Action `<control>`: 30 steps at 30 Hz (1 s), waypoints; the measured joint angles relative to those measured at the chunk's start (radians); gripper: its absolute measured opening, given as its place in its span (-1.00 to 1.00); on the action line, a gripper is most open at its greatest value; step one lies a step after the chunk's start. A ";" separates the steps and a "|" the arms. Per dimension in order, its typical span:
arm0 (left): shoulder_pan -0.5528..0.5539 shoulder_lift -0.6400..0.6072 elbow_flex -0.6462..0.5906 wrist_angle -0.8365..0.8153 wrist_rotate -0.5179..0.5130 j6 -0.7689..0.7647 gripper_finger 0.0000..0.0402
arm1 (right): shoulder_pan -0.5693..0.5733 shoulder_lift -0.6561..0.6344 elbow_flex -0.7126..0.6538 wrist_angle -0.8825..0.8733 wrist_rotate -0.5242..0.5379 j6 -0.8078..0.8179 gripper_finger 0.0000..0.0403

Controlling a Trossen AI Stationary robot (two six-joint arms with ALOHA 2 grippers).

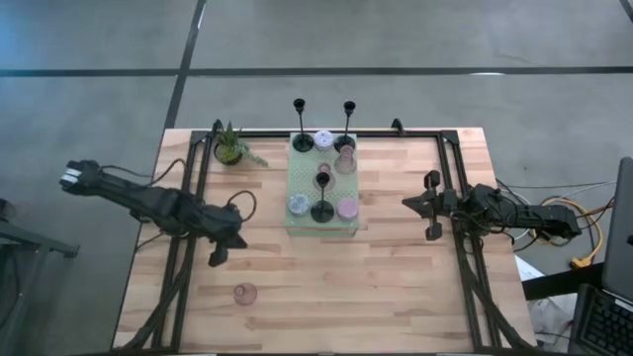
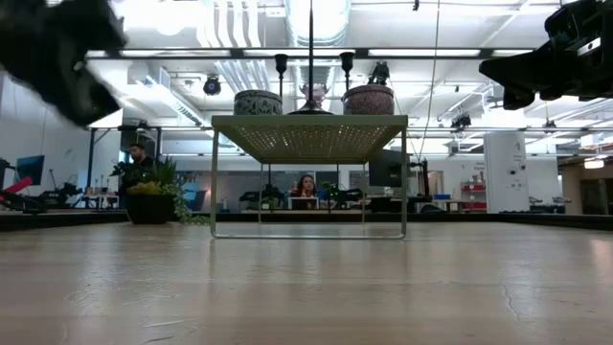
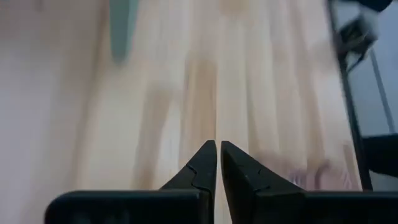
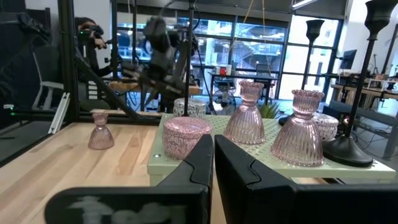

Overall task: Pick & Place candle stick holders
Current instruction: Put the glass candle holder on the shelf

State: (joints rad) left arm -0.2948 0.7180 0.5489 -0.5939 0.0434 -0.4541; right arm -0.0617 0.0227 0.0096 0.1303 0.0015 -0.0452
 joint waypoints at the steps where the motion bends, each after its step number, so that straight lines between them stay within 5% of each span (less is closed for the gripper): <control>1: -0.004 -0.004 -0.017 -0.020 0.020 -0.033 -0.88 | 0.000 0.000 0.000 0.000 0.000 0.000 -0.96; 7: -0.068 -0.047 -0.097 -0.117 0.157 -0.123 -0.98 | 0.000 0.000 0.000 0.000 0.000 0.000 -0.96; 14: -0.253 -0.101 -0.156 -0.090 0.182 -0.134 -0.98 | 0.000 0.000 0.000 0.000 0.000 0.000 -0.96; 22: -0.429 -0.109 -0.283 0.204 0.093 -0.156 -0.85 | 0.000 0.000 0.000 0.000 0.000 0.000 -0.96; 30: -0.457 -0.109 -0.376 0.467 0.061 -0.103 -0.57 | 0.000 0.000 0.000 0.000 0.000 0.000 -0.96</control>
State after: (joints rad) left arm -0.7517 0.6090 0.1731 -0.1268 0.1047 -0.5569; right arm -0.0617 0.0223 0.0097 0.1305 0.0013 -0.0452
